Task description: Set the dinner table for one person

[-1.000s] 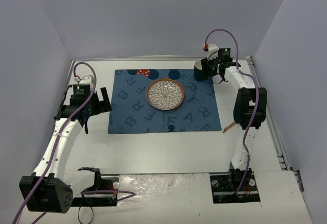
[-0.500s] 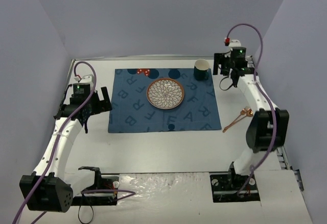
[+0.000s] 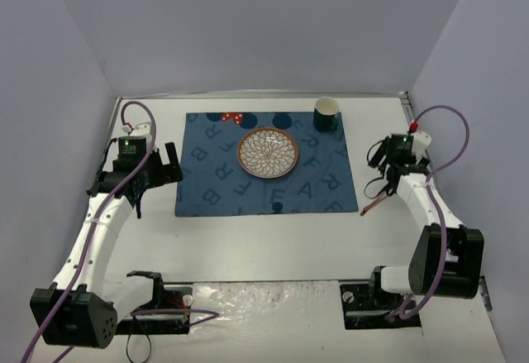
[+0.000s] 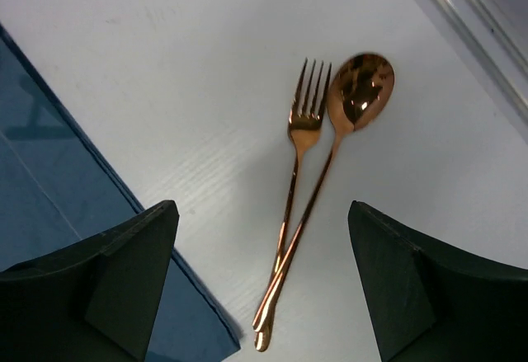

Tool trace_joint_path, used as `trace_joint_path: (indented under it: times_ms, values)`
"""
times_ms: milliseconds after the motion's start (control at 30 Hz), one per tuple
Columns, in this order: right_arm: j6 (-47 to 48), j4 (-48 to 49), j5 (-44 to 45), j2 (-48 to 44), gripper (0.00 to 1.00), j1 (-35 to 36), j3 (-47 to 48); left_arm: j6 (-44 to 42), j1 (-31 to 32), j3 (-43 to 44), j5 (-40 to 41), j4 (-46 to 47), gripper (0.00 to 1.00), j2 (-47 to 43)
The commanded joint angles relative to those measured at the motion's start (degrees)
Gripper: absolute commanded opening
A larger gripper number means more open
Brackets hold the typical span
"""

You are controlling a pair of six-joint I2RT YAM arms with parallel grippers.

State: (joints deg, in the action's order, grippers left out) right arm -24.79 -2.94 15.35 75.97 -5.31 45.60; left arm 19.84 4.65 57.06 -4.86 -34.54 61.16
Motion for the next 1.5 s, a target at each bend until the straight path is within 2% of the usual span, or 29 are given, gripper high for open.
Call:
trace_joint_path:
  times_ms: [0,267,733,933,1200,1400,1467]
  values:
    - [-5.5,2.7,4.3,-5.6,0.77,-1.3,-5.4,0.0,1.8,2.3,-0.5,0.4,0.97,-1.6]
    - [-7.0,7.9,-0.7,-3.2,0.65,-7.6,-10.0,-0.1,3.3,2.4,-0.4,0.3,0.97,-1.6]
    - [-6.1,14.1,-4.9,5.5,0.47,-11.7,-10.2,-0.3,3.4,2.4,-0.3,0.0,0.97,-1.0]
    - [-5.7,14.2,-6.2,8.6,0.4,-12.1,-9.1,-0.3,3.4,2.5,-0.1,-0.1,0.97,-0.8]
    - [-4.6,14.3,-7.9,10.9,0.37,-12.0,-7.8,-0.4,3.5,2.5,0.1,-0.2,0.97,-0.9]
    - [-4.3,12.7,-7.3,10.6,0.23,-12.2,-8.0,-0.4,3.4,2.5,0.3,-0.2,0.97,-1.0]
    - [-4.0,12.2,-7.1,9.7,0.15,-12.6,-8.3,-0.4,3.4,2.5,0.2,-0.2,0.97,-1.0]
